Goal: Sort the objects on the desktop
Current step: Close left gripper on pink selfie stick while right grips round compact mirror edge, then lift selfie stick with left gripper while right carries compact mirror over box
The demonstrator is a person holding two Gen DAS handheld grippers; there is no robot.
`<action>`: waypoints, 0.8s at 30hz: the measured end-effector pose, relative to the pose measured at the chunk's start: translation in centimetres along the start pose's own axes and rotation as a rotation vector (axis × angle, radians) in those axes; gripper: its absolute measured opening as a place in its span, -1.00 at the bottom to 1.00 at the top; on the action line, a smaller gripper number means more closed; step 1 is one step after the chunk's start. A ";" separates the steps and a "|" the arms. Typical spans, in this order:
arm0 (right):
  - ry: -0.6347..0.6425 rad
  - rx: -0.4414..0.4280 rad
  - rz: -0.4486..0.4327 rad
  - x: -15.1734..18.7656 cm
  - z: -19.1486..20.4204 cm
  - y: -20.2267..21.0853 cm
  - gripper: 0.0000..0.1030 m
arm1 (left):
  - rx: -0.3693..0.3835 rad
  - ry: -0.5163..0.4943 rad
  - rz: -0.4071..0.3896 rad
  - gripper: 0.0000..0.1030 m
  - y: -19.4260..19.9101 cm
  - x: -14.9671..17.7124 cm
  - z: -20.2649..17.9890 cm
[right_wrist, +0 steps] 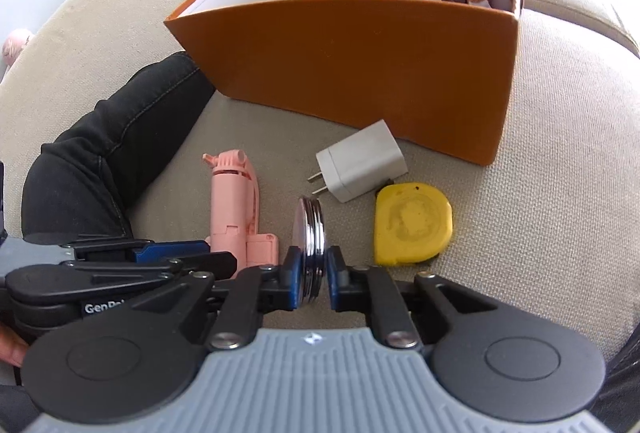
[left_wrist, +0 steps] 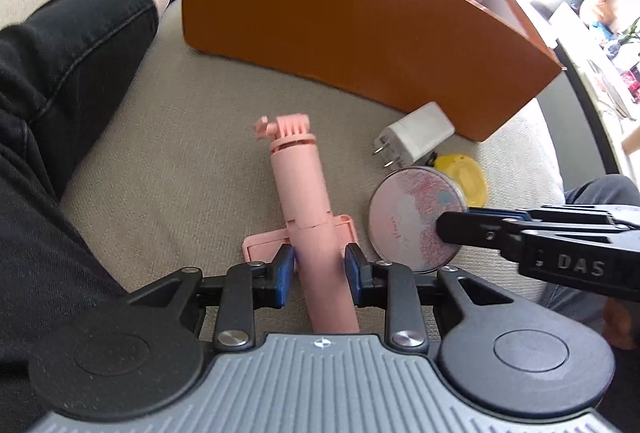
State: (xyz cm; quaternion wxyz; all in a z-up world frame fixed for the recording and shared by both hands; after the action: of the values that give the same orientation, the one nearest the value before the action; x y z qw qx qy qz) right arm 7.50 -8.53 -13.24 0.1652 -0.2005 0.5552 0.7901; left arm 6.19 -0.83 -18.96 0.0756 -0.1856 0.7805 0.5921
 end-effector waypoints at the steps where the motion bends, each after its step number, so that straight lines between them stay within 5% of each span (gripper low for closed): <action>1: 0.003 -0.001 -0.001 0.0 0.0 0.0 -0.72 | 0.007 0.011 0.004 -0.39 -0.2 0.0 0.2; 13: 0.007 -0.051 0.001 -0.4 0.0 -1.0 -0.71 | -0.022 0.029 0.008 -0.36 -2.1 -0.5 -0.8; 24: -0.046 -0.120 -0.086 -2.3 -0.9 4.0 -0.74 | 0.112 0.097 -0.050 -0.41 1.0 -1.5 -0.3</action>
State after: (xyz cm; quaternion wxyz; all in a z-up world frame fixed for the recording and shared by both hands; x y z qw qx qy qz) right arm 7.66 -10.82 -9.09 0.1991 -0.2155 0.4937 0.8186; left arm 7.23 -0.57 -17.49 0.0627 -0.2290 0.8102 0.5360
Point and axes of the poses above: each gripper's, at about its wrist camera, not at the fingertips, and y roughly against the way its jaws point, z to its left, x to its underside, the point moved 6 cm from there along -y, roughly the way its jaws point, and after that the axes turned 7 degrees about y, right-handed, at the moved point
